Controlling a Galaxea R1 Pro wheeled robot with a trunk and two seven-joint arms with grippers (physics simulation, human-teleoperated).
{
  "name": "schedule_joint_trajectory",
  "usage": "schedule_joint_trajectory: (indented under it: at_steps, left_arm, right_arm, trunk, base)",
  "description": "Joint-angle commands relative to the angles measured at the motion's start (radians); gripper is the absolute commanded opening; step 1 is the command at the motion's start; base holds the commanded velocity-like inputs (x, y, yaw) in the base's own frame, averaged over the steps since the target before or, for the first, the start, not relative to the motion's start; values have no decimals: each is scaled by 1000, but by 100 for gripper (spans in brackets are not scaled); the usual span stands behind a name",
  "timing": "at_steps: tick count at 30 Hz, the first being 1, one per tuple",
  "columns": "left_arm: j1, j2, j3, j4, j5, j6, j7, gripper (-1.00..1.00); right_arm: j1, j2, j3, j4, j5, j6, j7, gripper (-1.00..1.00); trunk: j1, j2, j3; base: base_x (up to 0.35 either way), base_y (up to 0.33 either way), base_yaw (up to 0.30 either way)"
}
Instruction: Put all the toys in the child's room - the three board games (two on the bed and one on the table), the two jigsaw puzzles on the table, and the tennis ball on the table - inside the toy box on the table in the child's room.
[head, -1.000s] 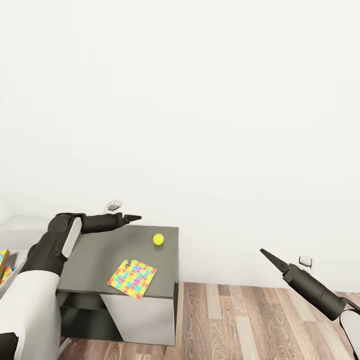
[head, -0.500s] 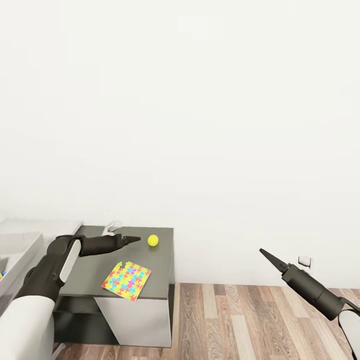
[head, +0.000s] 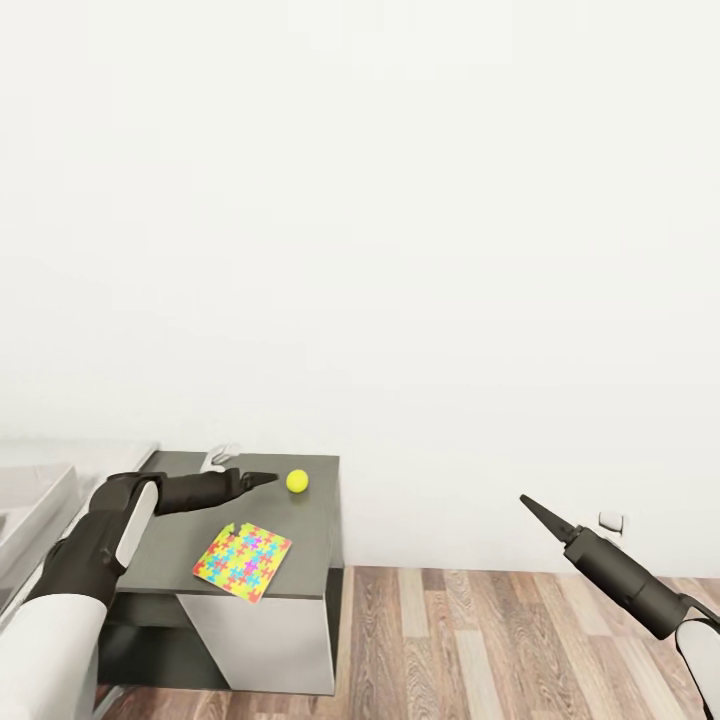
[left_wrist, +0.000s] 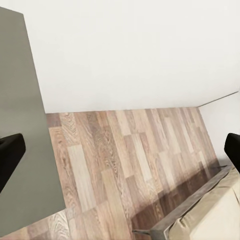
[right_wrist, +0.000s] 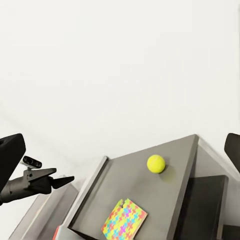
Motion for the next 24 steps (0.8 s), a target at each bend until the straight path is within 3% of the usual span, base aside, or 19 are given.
schedule_joint_trajectory:
  at_steps: [1,8,11,17,24]
  left_arm:
    - [-1,0,1,0,-2,4,-5,100]
    - [-1,0,1,0,-2,4,-5,100]
    - [-1,0,1,0,-2,4,-4,100]
    - [0,1,4,1,-5,4,-5,100]
    - [1,1,3,1,-4,4,-5,100]
  right_arm:
    - [-1,0,-1,0,-6,7,0,100]
    - [-1,1,2,0,-6,6,-9,100]
    - [-1,1,8,2,-5,10,-48,100]
    - [-4,2,22,36,7,19,-216,100]
    - [-7,3,25,44,9,20,-267,100]
  trunk:
    - [1,-2,-2]
    - [1,-2,-2]
    - [1,-2,-2]
    - [1,-2,-2]
    - [1,-2,-2]
  base:
    - [0,-81,0]
    - [0,-118,0]
    - [0,-138,0]
    - [-48,-31,0]
    - [-92,70,0]
